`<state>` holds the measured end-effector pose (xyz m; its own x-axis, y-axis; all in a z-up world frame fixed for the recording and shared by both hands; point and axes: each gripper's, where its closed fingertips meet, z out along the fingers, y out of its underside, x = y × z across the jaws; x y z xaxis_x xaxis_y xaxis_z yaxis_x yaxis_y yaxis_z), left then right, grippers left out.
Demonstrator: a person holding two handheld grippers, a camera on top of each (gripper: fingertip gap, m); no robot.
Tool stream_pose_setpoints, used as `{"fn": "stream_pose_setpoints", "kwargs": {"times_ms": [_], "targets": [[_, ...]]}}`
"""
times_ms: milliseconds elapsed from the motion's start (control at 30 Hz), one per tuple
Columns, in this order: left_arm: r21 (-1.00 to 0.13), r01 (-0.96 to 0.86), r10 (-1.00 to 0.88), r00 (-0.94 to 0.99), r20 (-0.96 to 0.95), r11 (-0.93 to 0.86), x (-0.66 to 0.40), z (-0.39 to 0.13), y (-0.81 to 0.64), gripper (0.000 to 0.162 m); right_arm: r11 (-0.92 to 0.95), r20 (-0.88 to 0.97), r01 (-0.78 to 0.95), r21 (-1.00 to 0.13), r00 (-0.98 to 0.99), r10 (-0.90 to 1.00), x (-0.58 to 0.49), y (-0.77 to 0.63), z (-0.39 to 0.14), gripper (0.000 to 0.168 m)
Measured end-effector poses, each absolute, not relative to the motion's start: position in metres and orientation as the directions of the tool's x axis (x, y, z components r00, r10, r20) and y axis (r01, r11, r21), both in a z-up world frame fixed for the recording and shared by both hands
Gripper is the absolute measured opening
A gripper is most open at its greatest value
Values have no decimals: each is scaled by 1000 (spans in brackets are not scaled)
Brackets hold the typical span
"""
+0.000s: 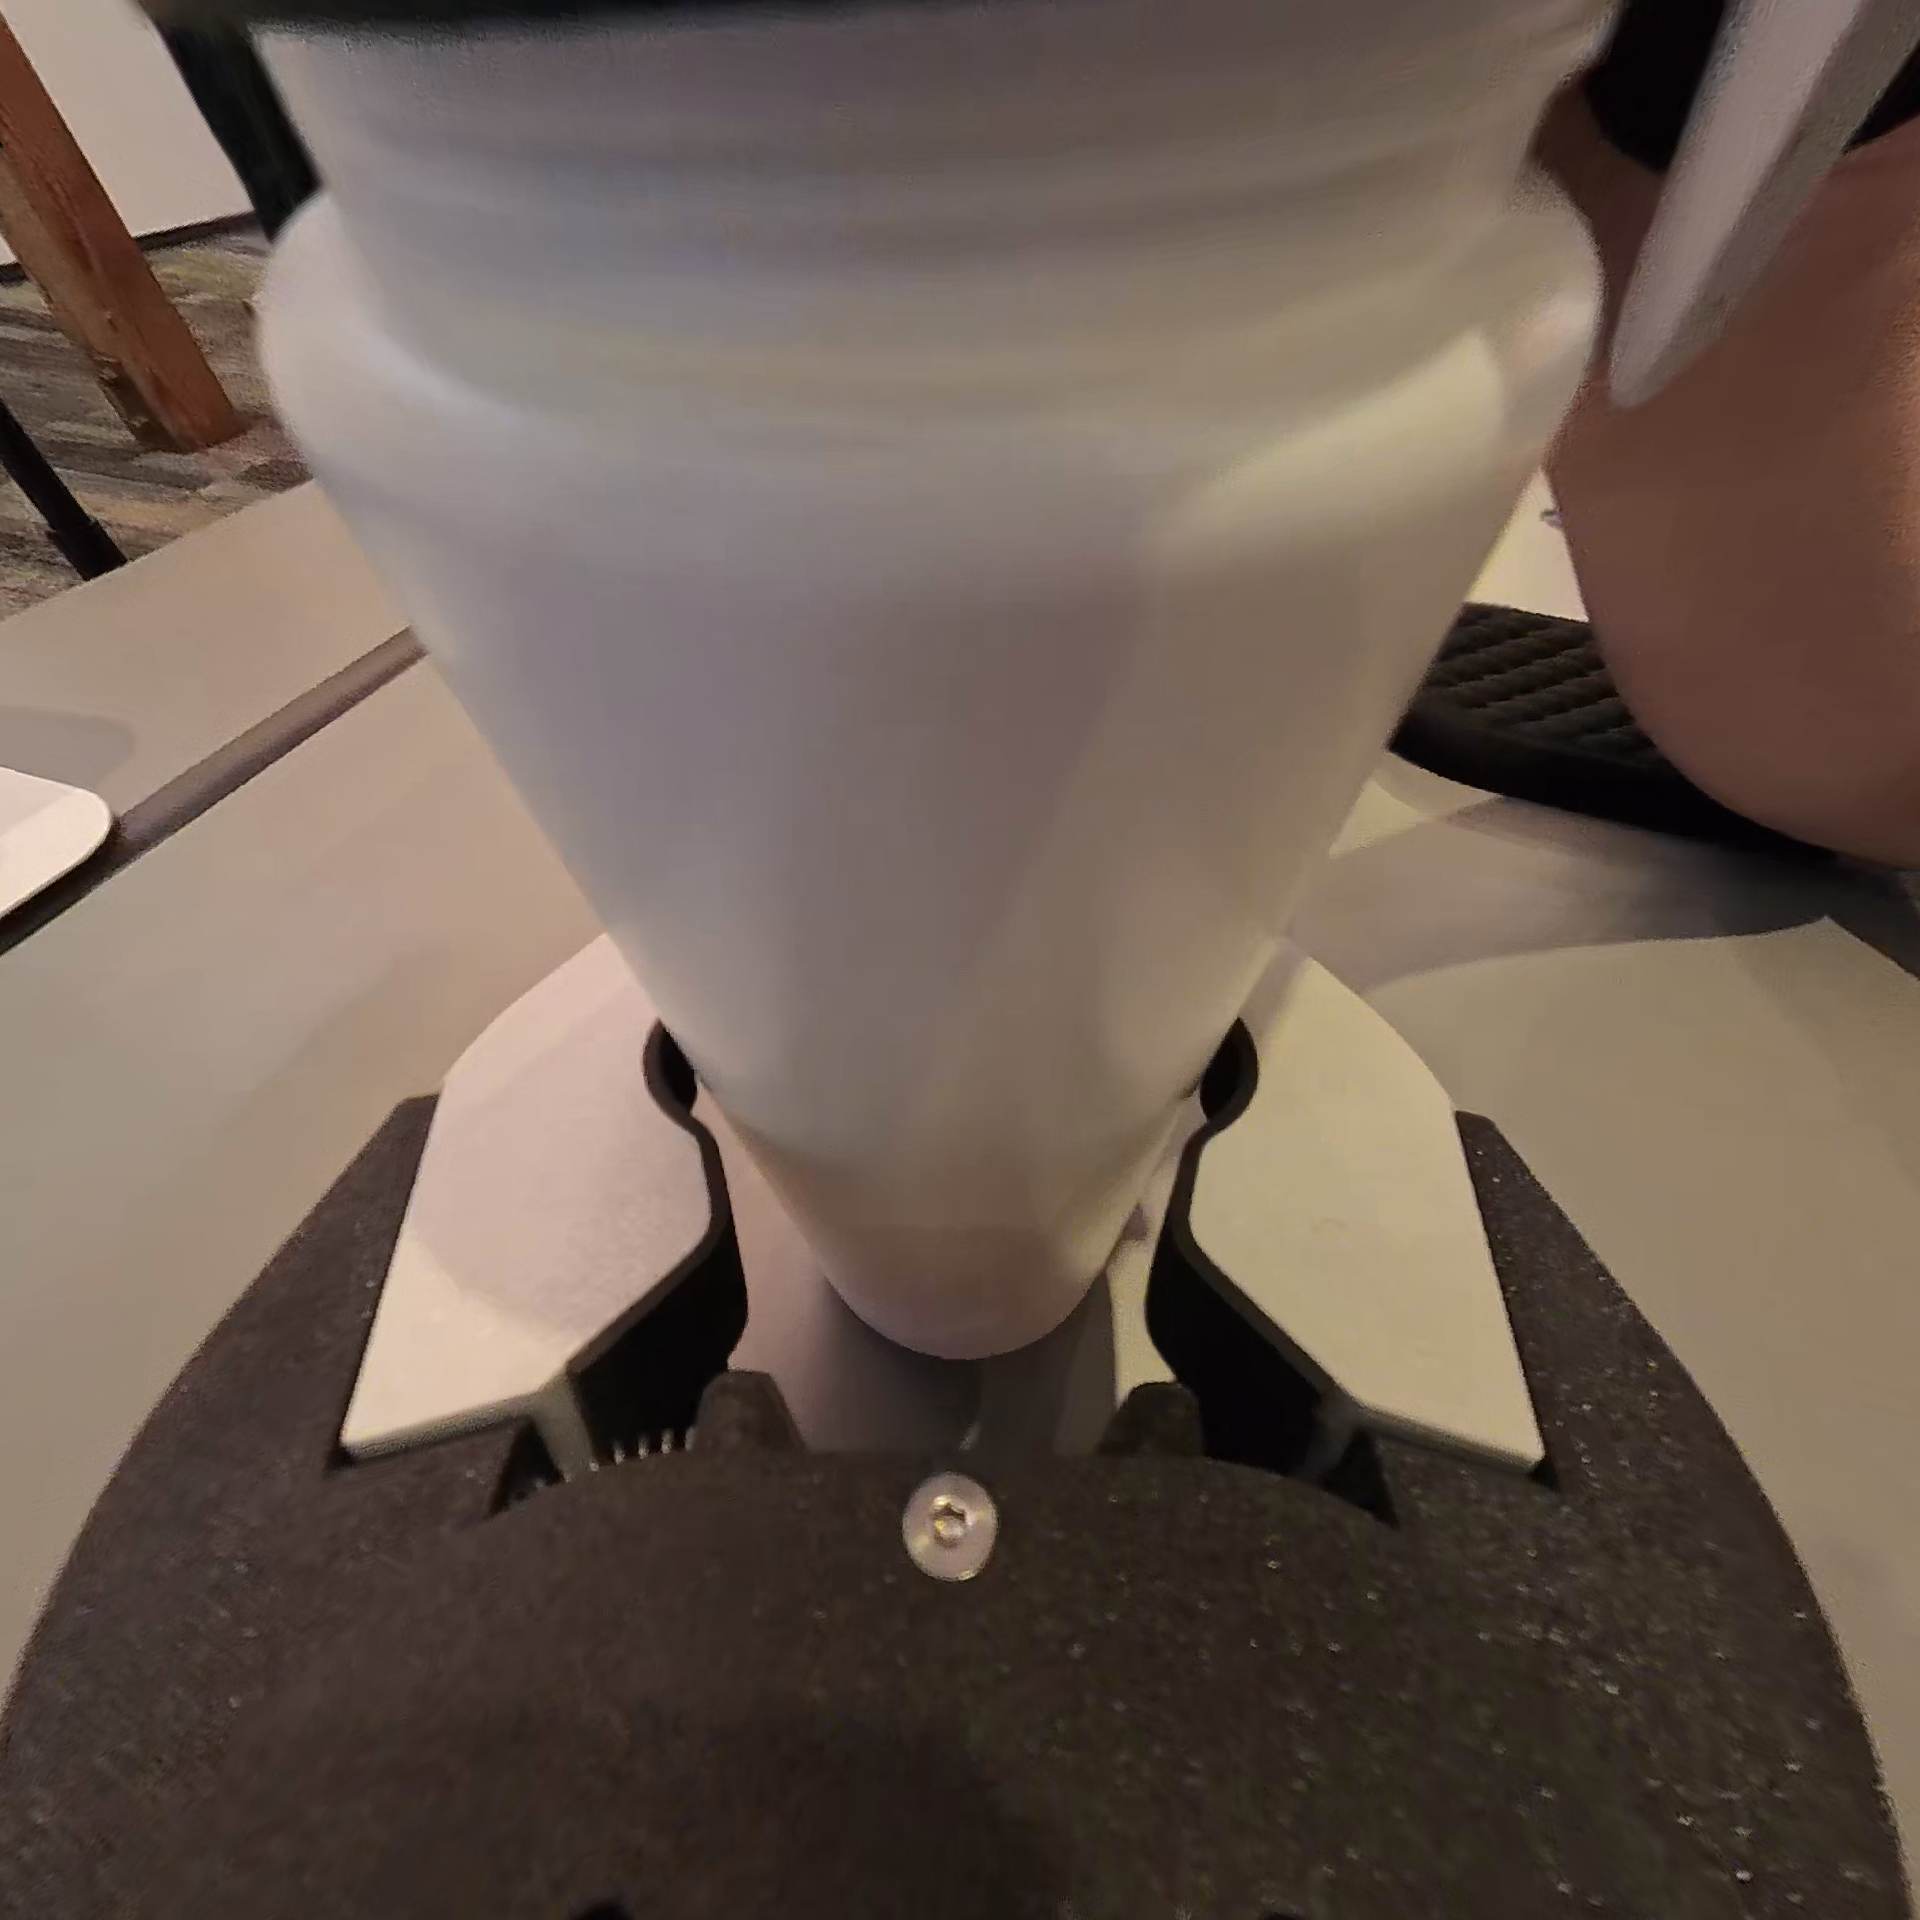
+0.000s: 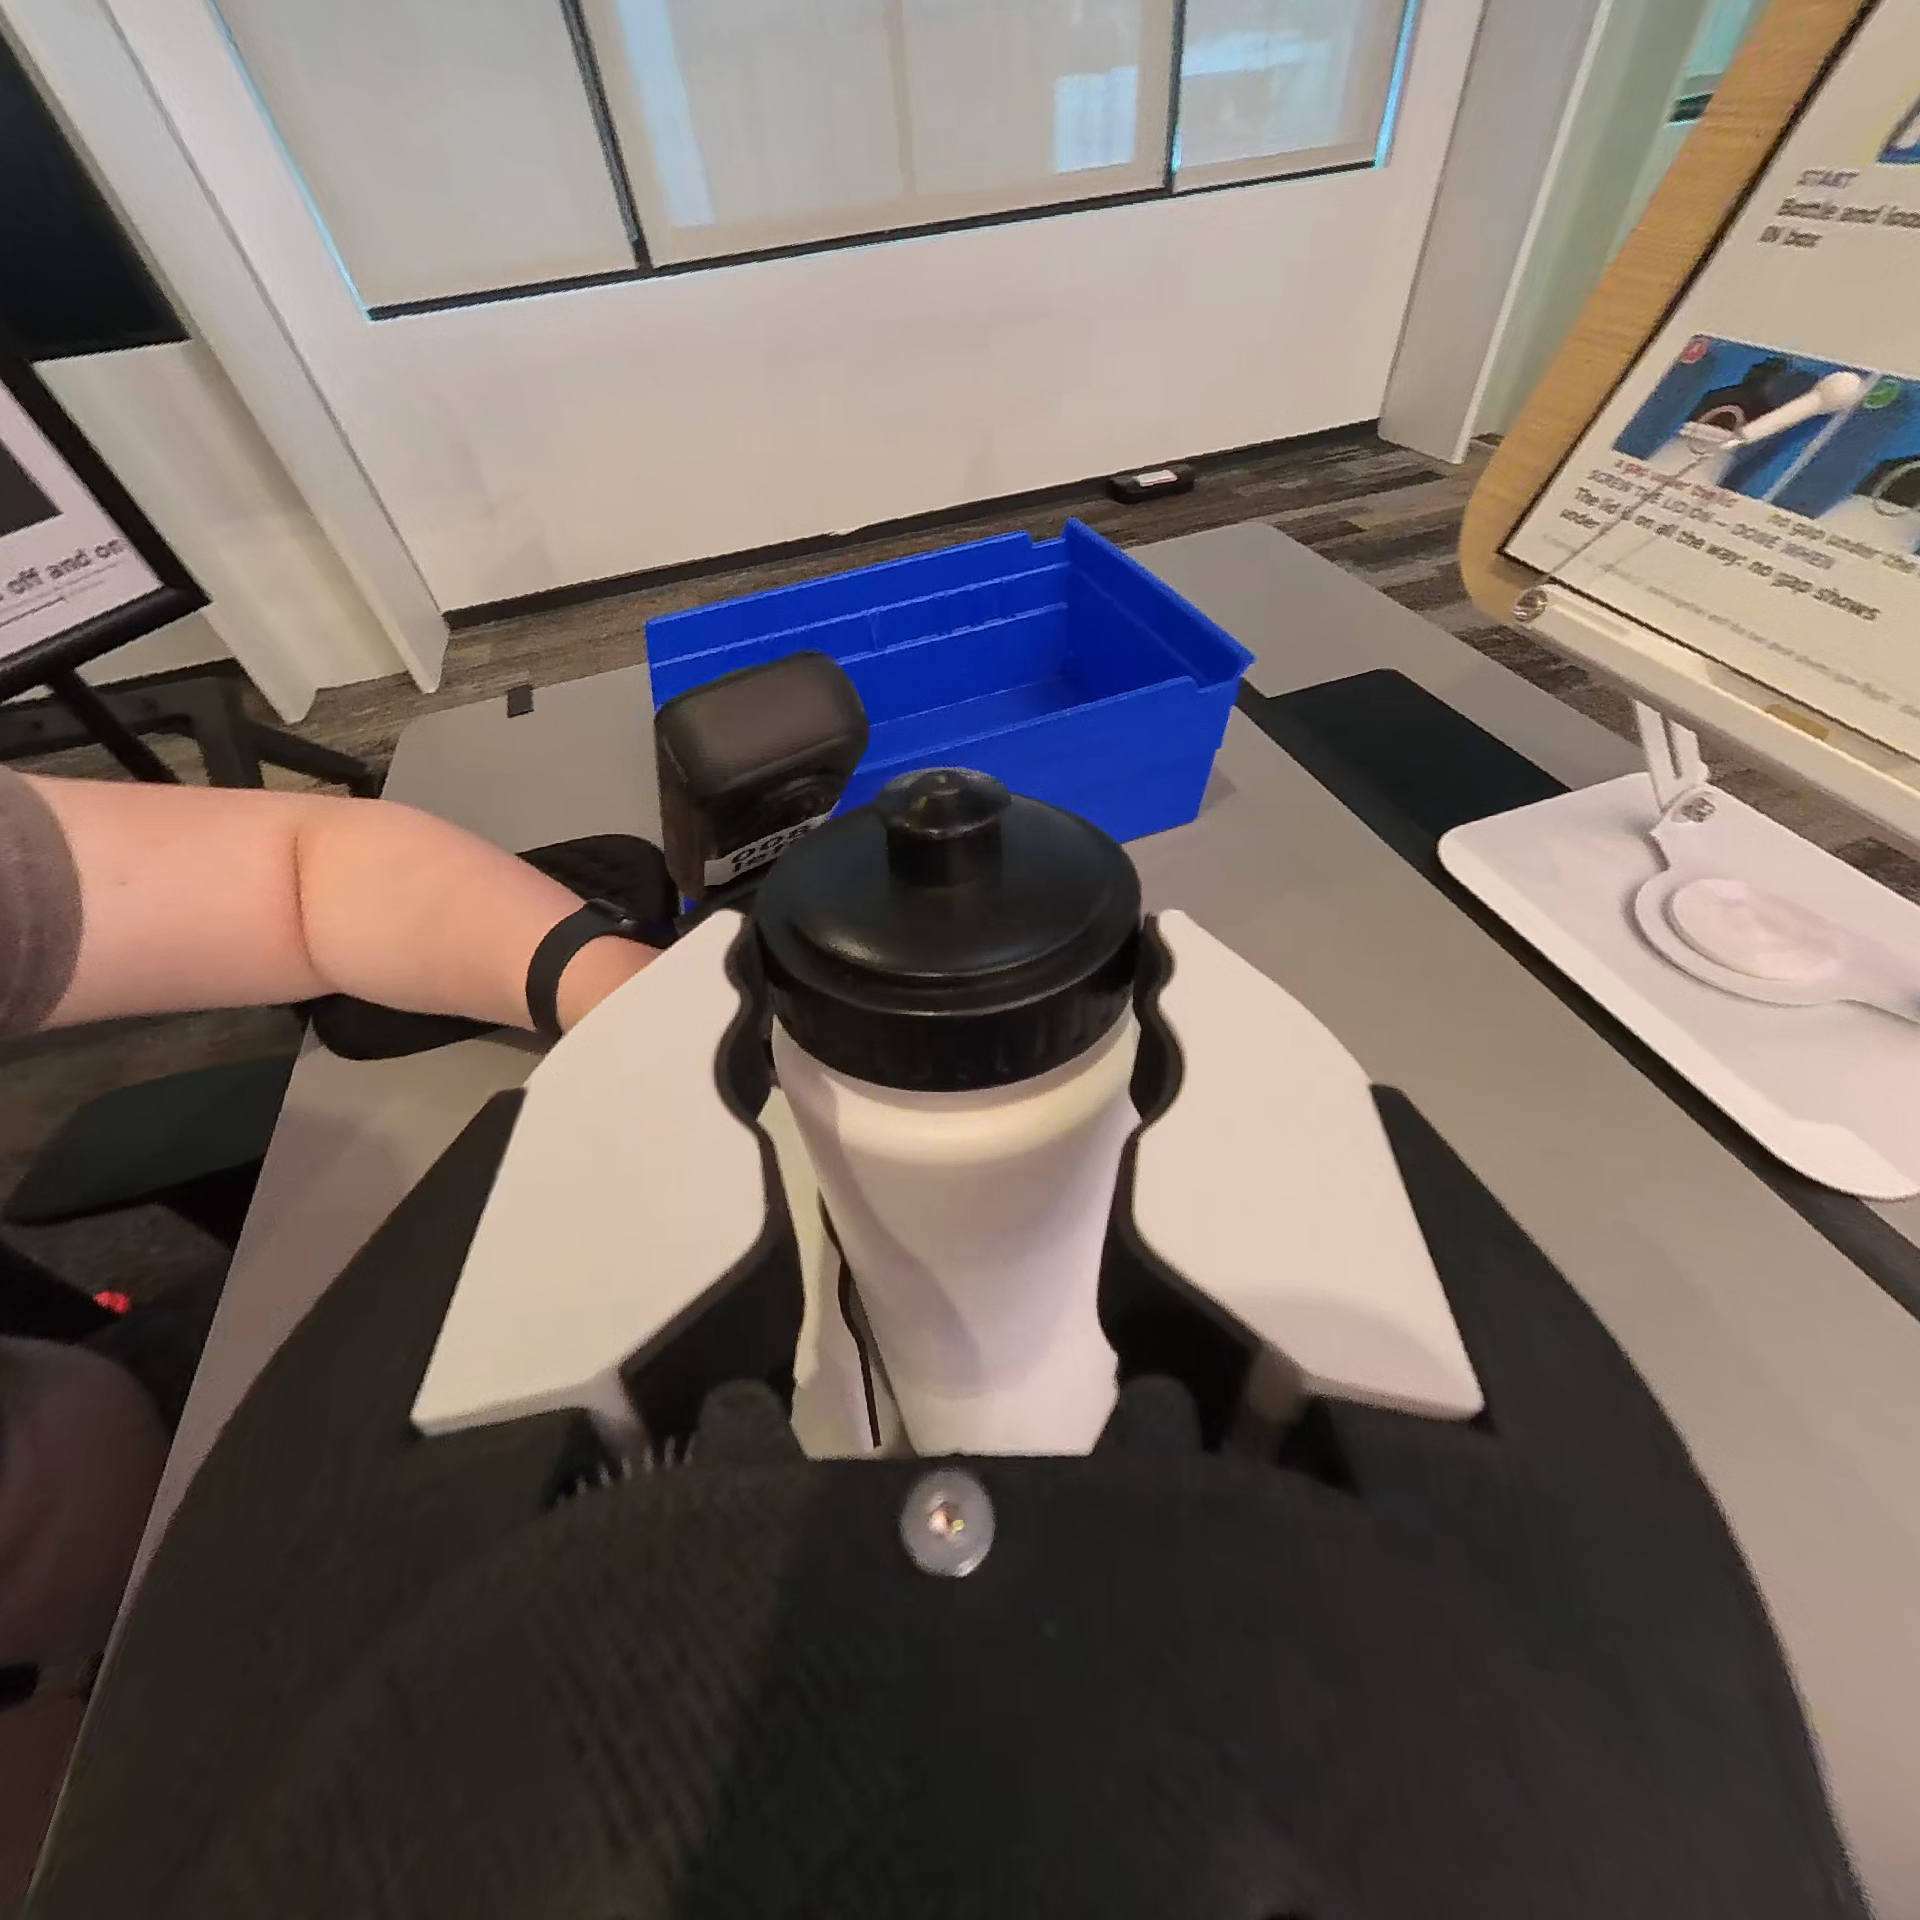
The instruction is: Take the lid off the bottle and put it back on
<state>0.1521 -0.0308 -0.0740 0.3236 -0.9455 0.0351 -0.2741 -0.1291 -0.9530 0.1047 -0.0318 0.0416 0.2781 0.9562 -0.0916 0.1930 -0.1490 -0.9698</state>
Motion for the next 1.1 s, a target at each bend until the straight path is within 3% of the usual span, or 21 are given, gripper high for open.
{"fn": "stream_pose_setpoints", "kwargs": {"times_ms": [67,167,233,267,367,500,800,1100], "targets": [[-954,-257,-937,343,60,-155,150,-74,-28,96,-179,-118,166,-970,324,939,107,-25,42,70],[-929,-321,-922,384,49,-183,149,-92,-24,117,-234,-173,110,-966,394,903,110,-16,43,70],[-917,-354,-925,378,40,-185,153,-101,-27,113,-263,-207,73,-962,435,876,111,-13,43,70],[-910,-371,-920,392,26,-184,154,-103,-25,102,-271,-218,60,-961,443,870,110,-13,43,70],[-906,-373,-938,341,65,-198,157,-101,-29,100,-247,-215,26,-969,409,887,108,-16,51,69],[-935,-281,-955,261,143,-217,152,-70,-37,99,-162,-167,-41,-986,284,944,122,-25,82,82],[-980,-173,-982,-142,123,-98,136,29,-105,99,-108,-131,-141,-984,165,978,167,-32,124,80],[-995,-104,-818,-572,58,2,115,51,-181,100,-195,-224,-232,-953,107,969,200,-18,133,80]]}}
